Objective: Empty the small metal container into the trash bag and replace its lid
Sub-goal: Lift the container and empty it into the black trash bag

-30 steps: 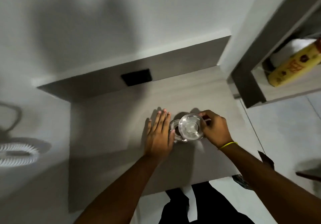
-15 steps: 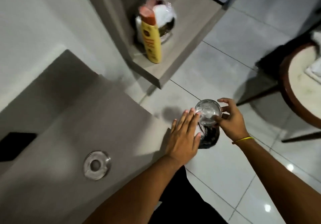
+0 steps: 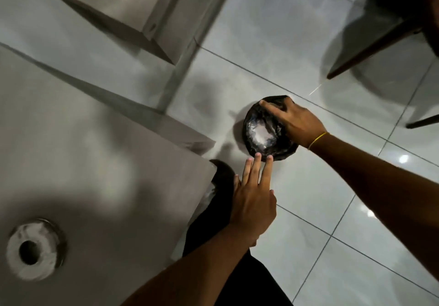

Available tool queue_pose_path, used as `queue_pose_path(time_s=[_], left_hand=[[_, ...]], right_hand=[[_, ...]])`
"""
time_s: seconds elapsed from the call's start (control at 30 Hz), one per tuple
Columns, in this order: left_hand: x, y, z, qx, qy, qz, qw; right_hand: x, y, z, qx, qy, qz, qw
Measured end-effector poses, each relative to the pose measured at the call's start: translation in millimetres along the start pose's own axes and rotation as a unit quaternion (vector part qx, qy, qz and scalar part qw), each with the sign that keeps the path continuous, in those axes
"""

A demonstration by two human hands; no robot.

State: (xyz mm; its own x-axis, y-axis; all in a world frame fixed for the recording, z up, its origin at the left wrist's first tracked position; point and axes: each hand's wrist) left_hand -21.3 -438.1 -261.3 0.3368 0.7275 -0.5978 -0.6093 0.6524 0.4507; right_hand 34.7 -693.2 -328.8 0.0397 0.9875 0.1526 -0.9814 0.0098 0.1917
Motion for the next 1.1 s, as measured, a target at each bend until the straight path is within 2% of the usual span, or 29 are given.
queue_pose_path(time_s=[0.27, 0.47, 0.63, 0.73, 0.83, 0.9, 1.0, 1.1], left_hand=[[49.7, -10.4, -36.6, -0.009, 0.0, 0.061, 0.998], [59.5, -16.4, -48.7, -0.014, 0.003, 0.069, 0.998], [65.6, -19.3, -49.5, -0.018, 0.002, 0.082, 0.996], [66.5, -20.1, -49.3, -0.021, -0.001, 0.081, 0.997], [66.8, -19.4, -50.0, -0.02, -0.003, 0.075, 0.997], [67.4, -18.7, -50.2, -0.017, -0.008, 0.074, 0.997], [68.1, -19.2, -49.8, -0.013, -0.013, 0.076, 0.997], [67.5, -18.8, -46.4, -0.006, -0.025, 0.073, 0.997]], right_hand=[[-3.9, -35.3, -78.8, 0.111, 0.121, 0.05, 0.985], [-7.3, -42.9, -108.6, 0.185, 0.156, 0.041, 0.969], [-2.7, -47.6, -112.7, 0.195, 0.142, 0.035, 0.97], [-3.2, -51.5, -112.3, 0.228, 0.187, 0.041, 0.955], [-1.4, -49.1, -111.5, 0.227, 0.205, 0.048, 0.951], [-1.2, -48.8, -114.3, 0.219, 0.225, 0.071, 0.947], [-2.5, -52.8, -124.5, 0.215, 0.293, 0.129, 0.923], [-7.8, -51.9, -123.1, 0.202, 0.3, 0.167, 0.917]])
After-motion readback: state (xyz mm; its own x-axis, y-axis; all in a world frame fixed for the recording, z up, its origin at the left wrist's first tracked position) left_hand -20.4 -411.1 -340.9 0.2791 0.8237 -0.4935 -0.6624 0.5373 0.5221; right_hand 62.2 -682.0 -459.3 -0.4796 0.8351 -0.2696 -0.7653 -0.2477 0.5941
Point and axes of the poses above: each hand's wrist, its own y-axis away from the middle knuckle, its own z-axis out of the back of the hand, x = y × z, and after that the axes turned 7 degrees about y, right-handed
